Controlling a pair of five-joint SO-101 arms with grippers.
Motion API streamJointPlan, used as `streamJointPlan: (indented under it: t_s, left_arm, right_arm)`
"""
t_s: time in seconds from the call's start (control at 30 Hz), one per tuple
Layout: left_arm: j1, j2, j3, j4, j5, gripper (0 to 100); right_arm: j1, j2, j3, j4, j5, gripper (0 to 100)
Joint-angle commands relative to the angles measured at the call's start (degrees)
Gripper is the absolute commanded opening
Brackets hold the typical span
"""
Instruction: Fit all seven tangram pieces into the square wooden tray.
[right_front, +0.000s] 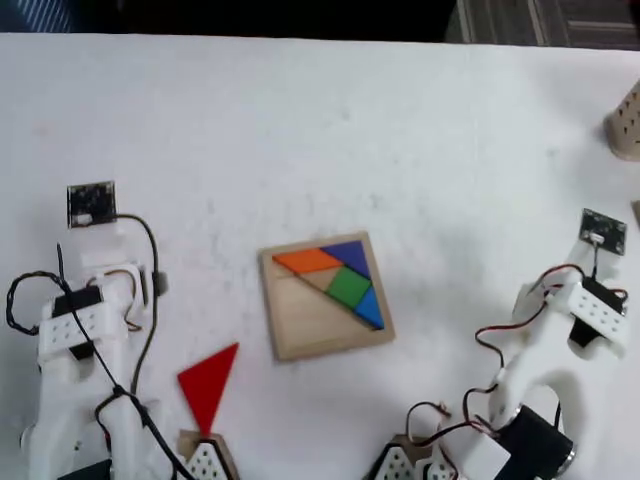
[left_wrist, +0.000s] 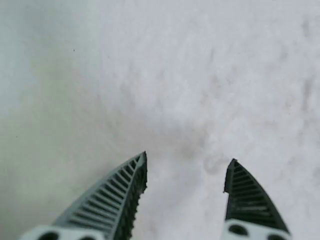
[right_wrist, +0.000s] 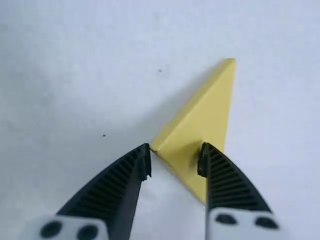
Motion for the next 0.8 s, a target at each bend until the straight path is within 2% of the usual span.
streamJointPlan:
  t_s: [0.0,0.37,0.6,0.77]
  left_arm:
    - [0.5,-2.2,-0.4,-0.4,-0.4,15]
    - [0.5,-2.2,-0.4,-0.4,-0.4,15]
    - [0.5,-2.2,-0.4,-0.4,-0.4,15]
    - [0.5,-2.2,-0.4,-0.4,-0.4,15]
  right_arm:
    - [2.9,-1.9,-0.4,-2.2,0.7,14.8]
    - [11.3,-1.9,-0.1,-7.3,0.7,14.8]
    - [14.4,-1.9,6.2,-17.0,0.6,14.7]
    - [15.5,-1.9,7.7,-21.1,0.6,9.1]
